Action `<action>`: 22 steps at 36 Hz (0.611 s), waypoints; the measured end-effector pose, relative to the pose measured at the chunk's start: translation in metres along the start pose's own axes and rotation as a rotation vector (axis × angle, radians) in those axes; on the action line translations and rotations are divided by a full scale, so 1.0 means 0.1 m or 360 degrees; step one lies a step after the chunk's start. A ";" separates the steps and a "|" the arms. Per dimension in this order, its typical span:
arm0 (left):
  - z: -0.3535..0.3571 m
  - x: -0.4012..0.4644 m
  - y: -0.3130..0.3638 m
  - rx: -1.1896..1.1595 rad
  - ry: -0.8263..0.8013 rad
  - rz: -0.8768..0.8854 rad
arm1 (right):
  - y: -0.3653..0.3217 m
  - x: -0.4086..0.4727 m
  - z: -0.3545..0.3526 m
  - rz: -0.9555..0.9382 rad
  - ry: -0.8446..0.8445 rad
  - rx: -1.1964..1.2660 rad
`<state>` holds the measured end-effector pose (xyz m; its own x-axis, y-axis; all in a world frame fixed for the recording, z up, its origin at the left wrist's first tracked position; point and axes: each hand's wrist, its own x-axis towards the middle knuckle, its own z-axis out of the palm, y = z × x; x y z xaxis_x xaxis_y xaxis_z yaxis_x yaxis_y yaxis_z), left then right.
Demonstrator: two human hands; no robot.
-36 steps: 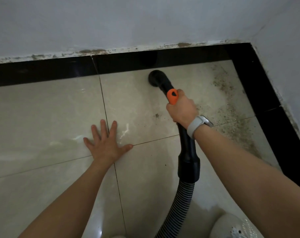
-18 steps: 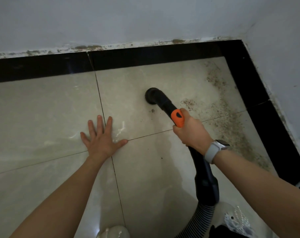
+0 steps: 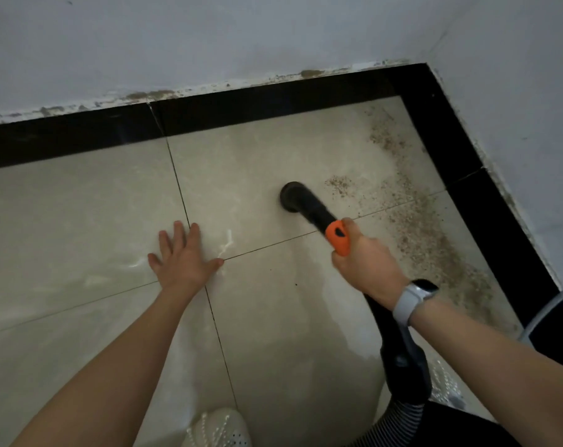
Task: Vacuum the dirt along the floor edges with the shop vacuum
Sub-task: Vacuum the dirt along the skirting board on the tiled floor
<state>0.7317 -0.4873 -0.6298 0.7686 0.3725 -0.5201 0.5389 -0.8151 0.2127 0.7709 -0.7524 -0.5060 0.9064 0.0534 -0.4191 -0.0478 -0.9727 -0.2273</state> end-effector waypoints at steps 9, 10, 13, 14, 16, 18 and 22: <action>0.00 -0.01 -0.01 0.0005 -0.0009 0.0006 | -0.11 -0.27 0.18 -0.0284 -0.0221 -0.0034; 0.00 -0.02 -0.02 0.0018 -0.0001 0.0010 | -0.07 -0.27 0.15 -0.0243 -0.0197 -0.0027; 0.01 -0.02 -0.02 0.0009 0.0028 0.0006 | -0.02 -0.36 0.13 -0.0194 -0.0169 -0.0036; 0.02 -0.02 -0.01 -0.0004 0.0033 0.0000 | -0.04 -0.42 0.14 -0.0217 -0.0212 -0.0061; 0.02 -0.02 0.02 -0.0021 0.0028 -0.0011 | -0.10 -0.53 0.21 -0.0293 -0.0321 -0.0100; 0.02 -0.01 0.04 -0.0037 0.0019 -0.0027 | -0.14 -0.60 0.27 -0.0363 -0.0365 -0.0113; 0.03 -0.01 0.03 -0.0041 0.0010 -0.0032 | -0.03 -0.47 0.22 -0.0234 -0.0256 -0.0059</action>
<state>0.7317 -0.4911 -0.6314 0.7596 0.3917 -0.5192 0.5631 -0.7955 0.2236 0.7192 -0.7472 -0.5050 0.8235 0.2277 -0.5196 0.0980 -0.9593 -0.2649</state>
